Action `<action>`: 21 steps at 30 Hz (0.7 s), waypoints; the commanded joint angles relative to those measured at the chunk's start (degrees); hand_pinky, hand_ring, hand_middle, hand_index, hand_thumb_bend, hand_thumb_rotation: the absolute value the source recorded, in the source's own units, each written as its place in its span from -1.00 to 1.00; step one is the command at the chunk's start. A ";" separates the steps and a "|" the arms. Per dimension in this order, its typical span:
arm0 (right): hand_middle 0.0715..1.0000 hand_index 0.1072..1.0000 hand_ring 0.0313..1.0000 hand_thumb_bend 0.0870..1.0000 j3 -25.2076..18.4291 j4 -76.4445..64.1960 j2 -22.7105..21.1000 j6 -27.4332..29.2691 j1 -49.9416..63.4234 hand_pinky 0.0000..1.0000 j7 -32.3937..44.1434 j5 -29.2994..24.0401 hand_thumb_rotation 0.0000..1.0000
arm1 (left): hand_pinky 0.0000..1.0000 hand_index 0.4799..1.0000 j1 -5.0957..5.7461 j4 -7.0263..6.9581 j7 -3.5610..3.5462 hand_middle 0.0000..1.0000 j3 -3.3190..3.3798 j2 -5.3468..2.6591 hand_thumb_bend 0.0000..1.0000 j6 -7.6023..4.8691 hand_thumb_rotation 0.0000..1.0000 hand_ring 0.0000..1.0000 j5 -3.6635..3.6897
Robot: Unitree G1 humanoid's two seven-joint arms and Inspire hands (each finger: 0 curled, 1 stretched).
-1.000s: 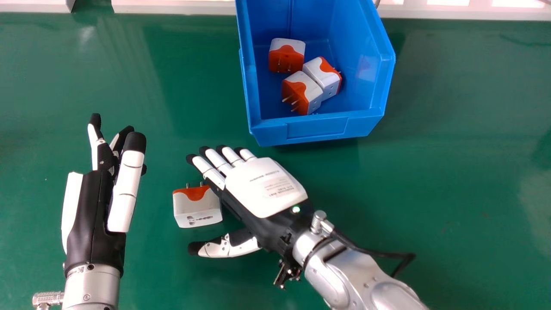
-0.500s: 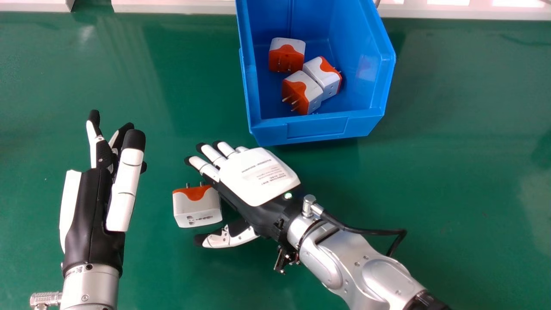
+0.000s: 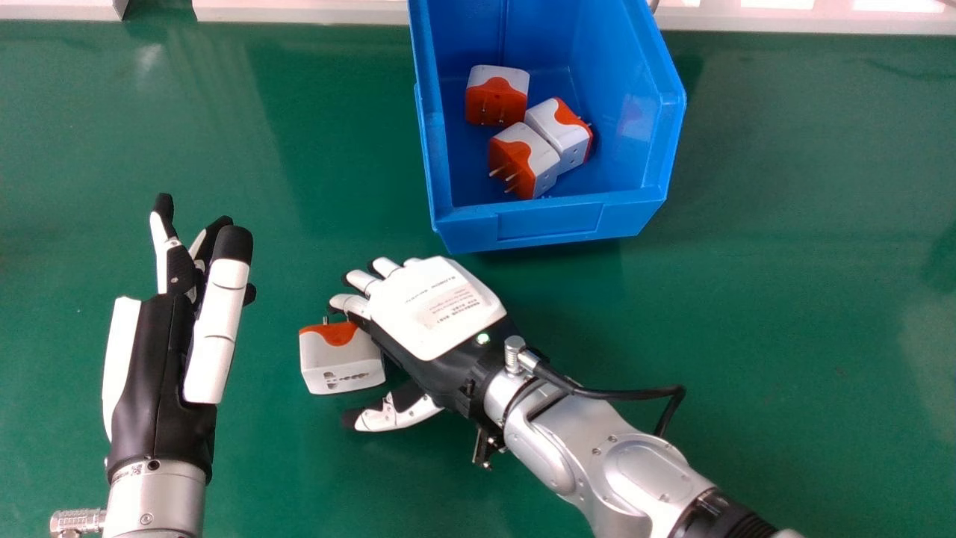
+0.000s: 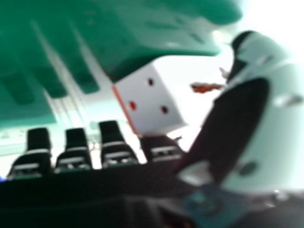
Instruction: Pick all objects and put in blue box
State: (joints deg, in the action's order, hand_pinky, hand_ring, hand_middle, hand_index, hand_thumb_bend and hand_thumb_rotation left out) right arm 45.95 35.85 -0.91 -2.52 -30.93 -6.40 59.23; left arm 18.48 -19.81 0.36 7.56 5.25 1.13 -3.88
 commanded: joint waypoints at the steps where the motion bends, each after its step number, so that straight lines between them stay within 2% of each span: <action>1: 0.71 0.56 0.72 -0.31 0.42 0.17 1.28 -0.26 -1.28 0.55 -0.85 0.00 0.19 | 0.65 0.86 0.37 -1.91 0.11 0.88 -0.10 -0.17 0.50 -0.06 1.00 0.83 0.07; 2: 0.68 0.51 0.70 -0.26 0.44 0.70 1.51 -0.08 -1.44 0.53 -1.23 -0.17 0.06 | 0.65 0.86 0.35 -1.95 0.11 0.88 -0.13 -0.19 0.49 -0.03 1.00 0.83 0.05; 3: 0.62 0.42 0.64 -0.18 0.52 1.63 1.76 0.34 -1.78 0.47 -2.02 -0.24 -0.15 | 0.65 0.86 0.28 -1.90 0.07 0.88 -0.10 -0.18 0.49 -0.03 1.00 0.83 0.10; 4: 0.59 0.38 0.61 -0.14 0.60 2.39 1.93 0.66 -2.06 0.45 -2.65 -0.27 -0.24 | 0.65 0.86 0.22 -1.85 0.03 0.88 -0.08 -0.16 0.49 -0.03 1.00 0.83 0.14; 8: 0.59 0.38 0.61 -0.14 -0.62 5.97 3.15 3.60 -3.00 0.45 -4.94 -2.95 -0.24 | 0.65 0.86 0.18 -2.03 -0.04 0.88 -0.21 -0.20 0.49 0.13 1.00 0.83 0.15; 9: 0.54 0.27 0.56 -0.13 -0.78 6.74 3.48 3.70 -3.39 0.40 -4.69 -3.44 -0.33 | 0.65 0.86 0.20 -2.08 -0.03 0.88 -0.25 -0.21 0.48 0.15 1.00 0.83 0.11; 11: 0.29 0.12 0.15 -0.09 -0.86 8.24 4.07 3.75 -4.23 0.02 -4.45 -4.15 -0.57 | 0.65 0.86 0.28 -2.26 0.00 0.88 -0.31 -0.23 0.47 0.21 1.00 0.83 0.05; 13: 0.14 0.02 -0.12 -0.07 -0.34 9.72 4.52 3.41 -5.12 -0.23 -5.24 -4.02 -0.73 | 0.65 0.86 0.44 -2.52 0.04 0.88 -0.41 -0.24 0.45 0.24 1.00 0.83 -0.07; 14: 0.00 -0.06 -0.37 -0.05 -0.11 10.10 4.62 3.25 -5.38 -0.44 -5.49 -4.01 -0.86 | 0.65 0.86 0.53 -2.64 0.06 0.88 -0.45 -0.24 0.44 0.26 1.00 0.83 -0.10; 16: -0.08 -0.12 -0.52 -0.04 0.29 10.59 4.80 2.75 -5.79 -0.58 -5.84 -3.86 -0.94 | 0.65 0.86 0.69 -2.86 0.08 0.88 -0.50 -0.25 0.43 0.29 1.00 0.83 -0.17; 21: -0.14 -0.16 -0.67 -0.04 0.57 11.92 5.39 2.29 -6.76 -0.74 -7.18 -4.18 -1.00 | 0.65 0.86 0.72 -3.05 0.12 0.88 -0.58 -0.24 0.43 0.43 1.00 0.84 -0.23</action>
State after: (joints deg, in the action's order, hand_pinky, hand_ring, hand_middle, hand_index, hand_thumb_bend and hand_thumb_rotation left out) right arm 46.40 46.35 5.48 1.23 -37.44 -13.09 54.32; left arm 18.91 -21.21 0.34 7.03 5.06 1.84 -3.92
